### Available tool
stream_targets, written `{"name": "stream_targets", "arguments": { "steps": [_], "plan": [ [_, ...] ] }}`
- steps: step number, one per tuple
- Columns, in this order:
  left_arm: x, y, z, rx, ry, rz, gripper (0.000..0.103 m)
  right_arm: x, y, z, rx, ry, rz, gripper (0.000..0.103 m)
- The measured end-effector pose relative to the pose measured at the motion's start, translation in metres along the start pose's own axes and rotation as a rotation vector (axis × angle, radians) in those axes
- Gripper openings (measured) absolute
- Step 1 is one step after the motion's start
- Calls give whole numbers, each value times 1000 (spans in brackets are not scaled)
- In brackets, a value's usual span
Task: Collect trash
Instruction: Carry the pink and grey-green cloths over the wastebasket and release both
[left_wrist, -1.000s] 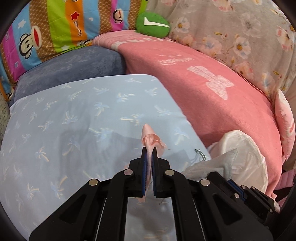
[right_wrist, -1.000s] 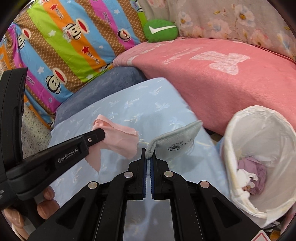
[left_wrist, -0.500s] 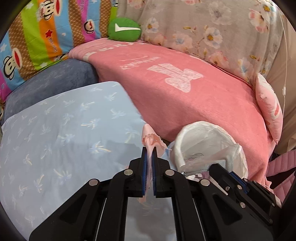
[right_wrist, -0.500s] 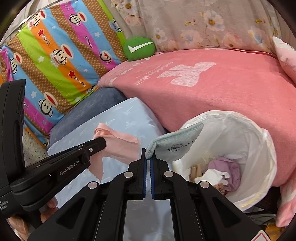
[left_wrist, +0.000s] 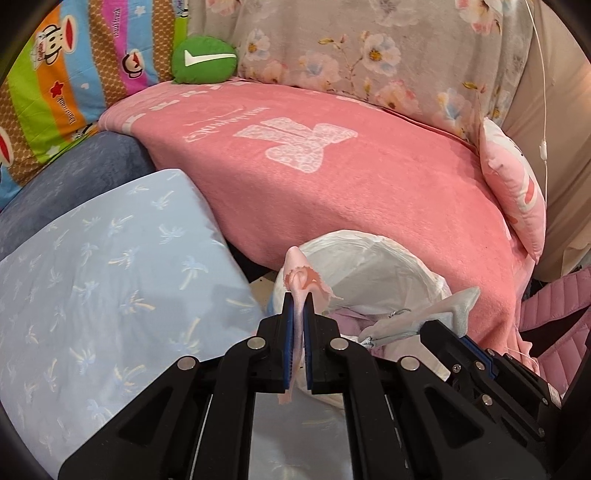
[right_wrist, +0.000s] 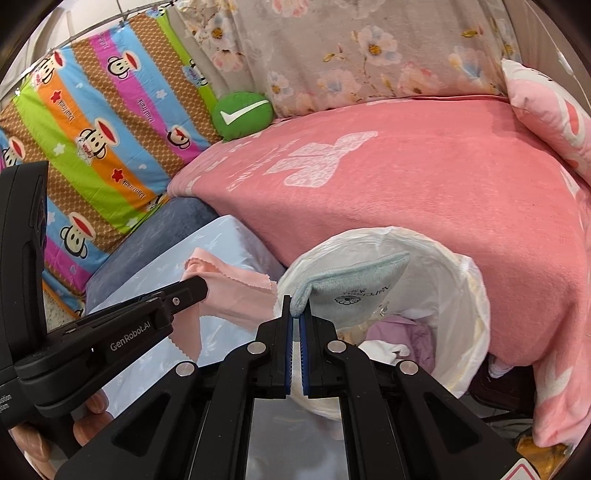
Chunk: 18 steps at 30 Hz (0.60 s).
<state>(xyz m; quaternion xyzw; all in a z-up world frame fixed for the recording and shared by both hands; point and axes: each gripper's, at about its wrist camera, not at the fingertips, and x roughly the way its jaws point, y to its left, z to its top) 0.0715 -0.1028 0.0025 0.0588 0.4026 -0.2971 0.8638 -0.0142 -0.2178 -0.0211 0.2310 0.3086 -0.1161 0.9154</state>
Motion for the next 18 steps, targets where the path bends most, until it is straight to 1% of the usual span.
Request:
{"name": "stream_targets", "arguments": {
  "steps": [8,13,14,15,16,17,18],
  "plan": [
    [13,-29,5,34,25,-34,6,-7,-27,10,28,-24,-28,3],
    [22,-33,6,21,60,-41,7,-7,-38,13,37,-28,-36,3],
    [23,-32,6,17,61,-35,12,-6,-40,13,38,-28,-39,3],
    [23,-32,6,16,59,-29,22,-6,-41,14,39,-29,-41,3],
    [23,-31,6,15,52,-20,29,-6,-43,15,40,-29,-42,3],
    [21,-30,6,13,40,-12,39,-5,-44,16,41,-30,-43,3],
    [19,-29,6,12,27,-6,45,-5,-46,17,41,-31,-45,3]
  ]
}}
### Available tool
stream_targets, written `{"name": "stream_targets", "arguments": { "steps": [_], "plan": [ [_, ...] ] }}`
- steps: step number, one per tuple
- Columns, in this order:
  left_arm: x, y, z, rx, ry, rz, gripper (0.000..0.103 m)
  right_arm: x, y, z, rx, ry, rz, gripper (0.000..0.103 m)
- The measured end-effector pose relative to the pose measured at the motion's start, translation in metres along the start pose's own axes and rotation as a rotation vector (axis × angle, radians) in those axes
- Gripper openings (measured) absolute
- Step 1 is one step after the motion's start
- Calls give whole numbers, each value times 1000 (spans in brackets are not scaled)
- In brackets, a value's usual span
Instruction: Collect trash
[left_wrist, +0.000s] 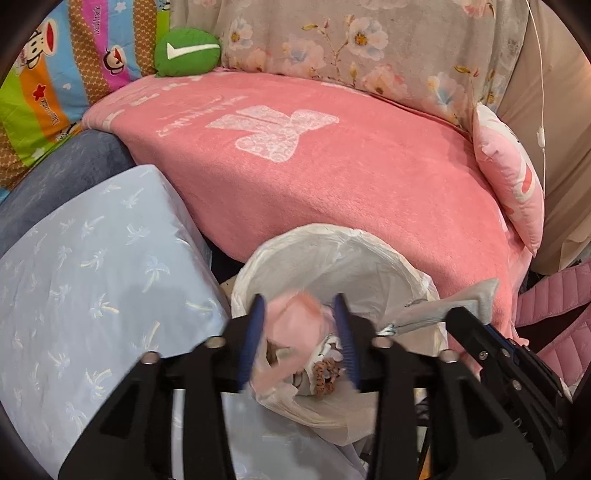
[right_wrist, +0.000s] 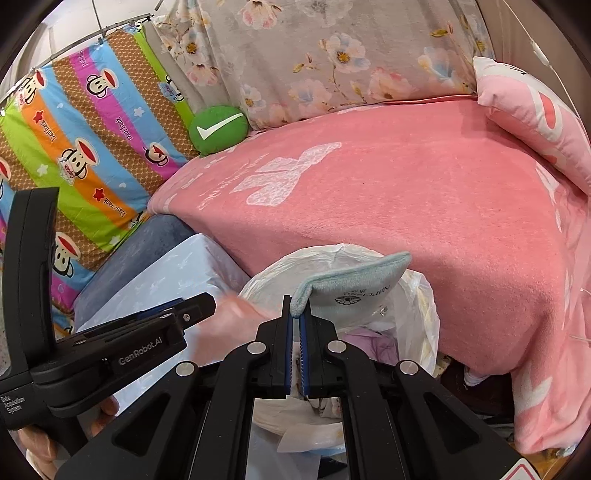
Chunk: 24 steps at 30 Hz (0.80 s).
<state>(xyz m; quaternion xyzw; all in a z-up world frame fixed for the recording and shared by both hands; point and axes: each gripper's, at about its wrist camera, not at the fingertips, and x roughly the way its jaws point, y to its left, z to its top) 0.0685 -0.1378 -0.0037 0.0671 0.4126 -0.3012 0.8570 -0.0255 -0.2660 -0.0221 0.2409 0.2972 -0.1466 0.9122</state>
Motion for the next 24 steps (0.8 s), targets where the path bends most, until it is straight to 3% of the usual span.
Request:
{"name": "stream_targets", "arguments": {
  "steps": [8,11,20,24],
  "plan": [
    [-7,0,4,8,-37,14,51,5,1,3,-7,2,-1,4],
    [-8,3,3,7,-45,19,56,6,5,2,-12,1,0,9],
    [-8,16,0,-14,-41,36,57,9,18,1,-47,17,8,9],
    [-9,20,-2,-24,-41,40,57,9,21,-2,-61,26,4,14]
  ]
}}
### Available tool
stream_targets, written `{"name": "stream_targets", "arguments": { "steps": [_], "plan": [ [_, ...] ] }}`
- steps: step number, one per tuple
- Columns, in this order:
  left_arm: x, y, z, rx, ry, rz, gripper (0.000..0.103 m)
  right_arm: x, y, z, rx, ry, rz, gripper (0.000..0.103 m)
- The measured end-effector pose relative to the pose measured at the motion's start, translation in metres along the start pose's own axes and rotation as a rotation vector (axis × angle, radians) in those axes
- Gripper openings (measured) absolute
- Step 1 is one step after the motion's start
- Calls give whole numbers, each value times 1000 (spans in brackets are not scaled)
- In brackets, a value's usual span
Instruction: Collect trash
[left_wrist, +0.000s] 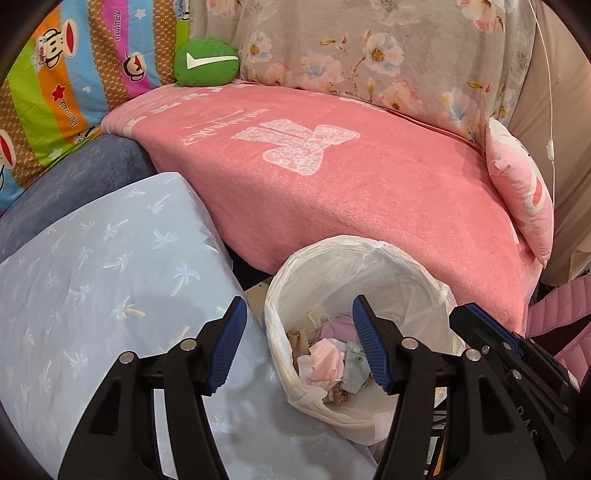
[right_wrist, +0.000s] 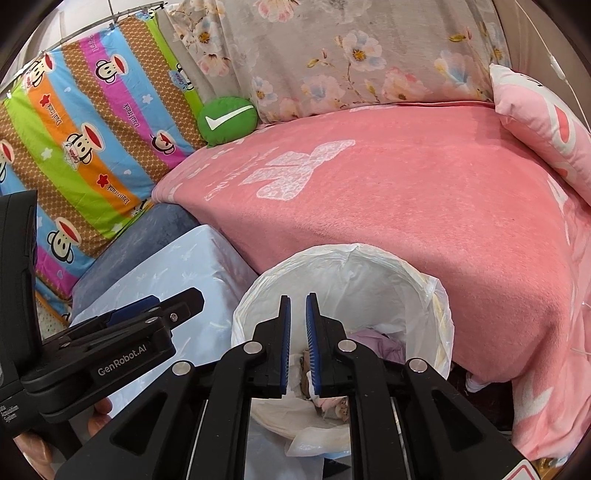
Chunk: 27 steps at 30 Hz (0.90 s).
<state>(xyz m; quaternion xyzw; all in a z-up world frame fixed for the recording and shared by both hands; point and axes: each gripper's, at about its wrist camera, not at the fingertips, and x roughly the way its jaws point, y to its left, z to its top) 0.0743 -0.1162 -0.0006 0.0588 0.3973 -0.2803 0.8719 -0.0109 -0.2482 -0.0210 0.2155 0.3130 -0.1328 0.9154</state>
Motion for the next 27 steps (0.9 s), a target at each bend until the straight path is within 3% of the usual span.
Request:
{"name": "stream_targets", "arguments": {
  "steps": [16,27],
  "plan": [
    [-8,16,-24,-3,-2,93,66,-5,12,-21,-91,50,-83,34],
    [-12,23,-48,12,13,157,75,-17,17,-38,-147,55,-116,59]
  ]
}}
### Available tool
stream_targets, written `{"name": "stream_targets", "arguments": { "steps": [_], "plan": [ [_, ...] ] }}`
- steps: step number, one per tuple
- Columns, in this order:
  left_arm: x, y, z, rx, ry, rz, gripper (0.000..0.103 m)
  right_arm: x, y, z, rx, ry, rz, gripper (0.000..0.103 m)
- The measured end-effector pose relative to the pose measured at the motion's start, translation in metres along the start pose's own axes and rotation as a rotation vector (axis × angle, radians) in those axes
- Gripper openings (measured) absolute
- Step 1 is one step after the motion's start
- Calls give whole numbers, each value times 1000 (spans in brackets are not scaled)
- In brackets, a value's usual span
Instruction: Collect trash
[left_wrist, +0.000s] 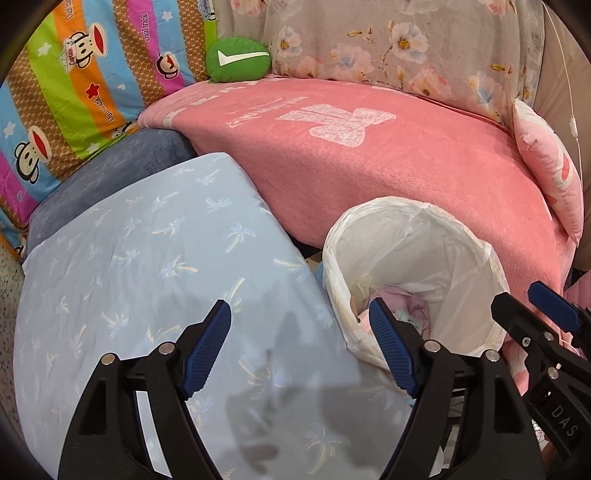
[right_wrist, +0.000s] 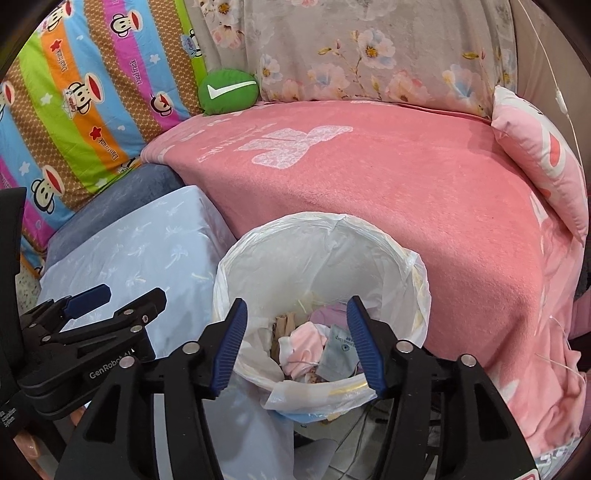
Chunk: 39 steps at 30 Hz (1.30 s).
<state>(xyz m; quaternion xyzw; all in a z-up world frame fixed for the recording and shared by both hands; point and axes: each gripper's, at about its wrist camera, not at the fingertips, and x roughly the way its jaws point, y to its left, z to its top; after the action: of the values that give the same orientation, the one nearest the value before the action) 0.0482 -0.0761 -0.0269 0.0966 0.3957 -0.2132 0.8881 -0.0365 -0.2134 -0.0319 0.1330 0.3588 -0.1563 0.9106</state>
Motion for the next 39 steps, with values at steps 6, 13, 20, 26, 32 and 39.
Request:
{"name": "stream_targets", "arguments": {
  "steps": [6,13,20,26,32,39],
  "plan": [
    [0,4,-9,-10,15,17,76,1,-2,-5,-5,15,-1,60],
    [-2,5,-15,-19,19,28,80,-5,-2,-12,-21,11,-31,64],
    [-7,3,-21,-11,6,45,88,-6,-4,-19,-26,26,-35,77],
    [-7,4,-25,-9,12,52,92,-7,-3,-24,-41,21,-40,85],
    [-6,5,-29,-15,25,60,92,-5,-5,-28,-43,27,-54,94],
    [-6,4,-31,-13,29,74,93,-6,-7,-31,-44,28,-71,97]
  ]
}}
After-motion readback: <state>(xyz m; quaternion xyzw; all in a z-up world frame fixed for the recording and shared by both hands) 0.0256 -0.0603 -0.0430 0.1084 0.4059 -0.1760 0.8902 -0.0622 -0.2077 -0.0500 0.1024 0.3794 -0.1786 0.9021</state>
